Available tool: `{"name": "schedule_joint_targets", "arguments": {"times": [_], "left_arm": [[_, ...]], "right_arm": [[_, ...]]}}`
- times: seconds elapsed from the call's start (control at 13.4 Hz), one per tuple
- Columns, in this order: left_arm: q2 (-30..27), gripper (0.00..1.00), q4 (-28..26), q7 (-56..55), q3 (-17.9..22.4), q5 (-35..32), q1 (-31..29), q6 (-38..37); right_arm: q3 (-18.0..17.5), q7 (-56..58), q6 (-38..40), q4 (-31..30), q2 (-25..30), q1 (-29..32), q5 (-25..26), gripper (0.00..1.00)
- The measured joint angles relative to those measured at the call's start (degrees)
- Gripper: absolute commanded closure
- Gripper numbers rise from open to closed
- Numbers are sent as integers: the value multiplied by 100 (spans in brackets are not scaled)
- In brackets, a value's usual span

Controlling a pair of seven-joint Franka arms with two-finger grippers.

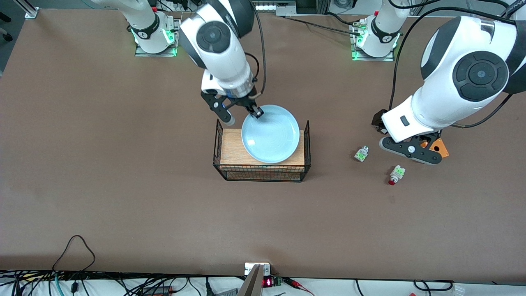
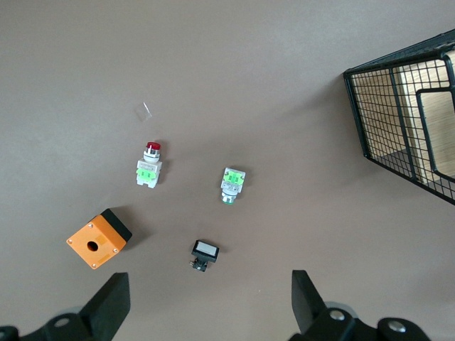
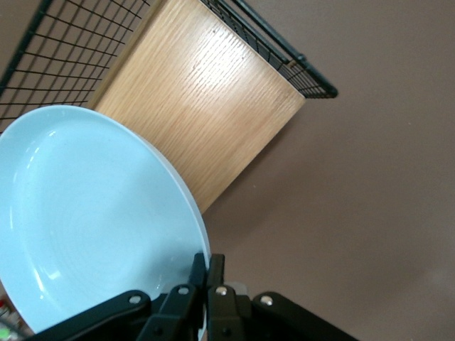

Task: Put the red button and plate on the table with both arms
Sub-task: 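Lift the plate out of the basket with the right gripper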

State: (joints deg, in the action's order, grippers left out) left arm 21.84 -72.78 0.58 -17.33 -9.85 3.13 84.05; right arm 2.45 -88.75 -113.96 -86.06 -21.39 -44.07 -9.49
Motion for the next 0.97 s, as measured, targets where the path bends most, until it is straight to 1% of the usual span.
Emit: {"name": "schedule_joint_targets", "arguments": {"times": [0.22, 0.37, 0.67, 0.82, 0.97], "left_arm": [[19, 0, 0, 0, 2, 0, -1, 0], [25, 0, 0, 0, 10, 0, -23, 0], [29, 0, 1, 0, 16, 0, -74, 0], [29, 0, 1, -7, 26, 0, -111, 0], [29, 0, 1, -11, 47, 0, -199, -1]], "right_arm": [[62, 87, 328, 21, 398, 55, -30, 100], [97, 557, 714, 36, 685, 286, -30, 100], [152, 2659, 1624, 42, 1093, 1407, -44, 100], [166, 3612, 1974, 41, 1140, 1925, -49, 100], [179, 4434, 2149, 32, 1139, 2313, -45, 100]]}}
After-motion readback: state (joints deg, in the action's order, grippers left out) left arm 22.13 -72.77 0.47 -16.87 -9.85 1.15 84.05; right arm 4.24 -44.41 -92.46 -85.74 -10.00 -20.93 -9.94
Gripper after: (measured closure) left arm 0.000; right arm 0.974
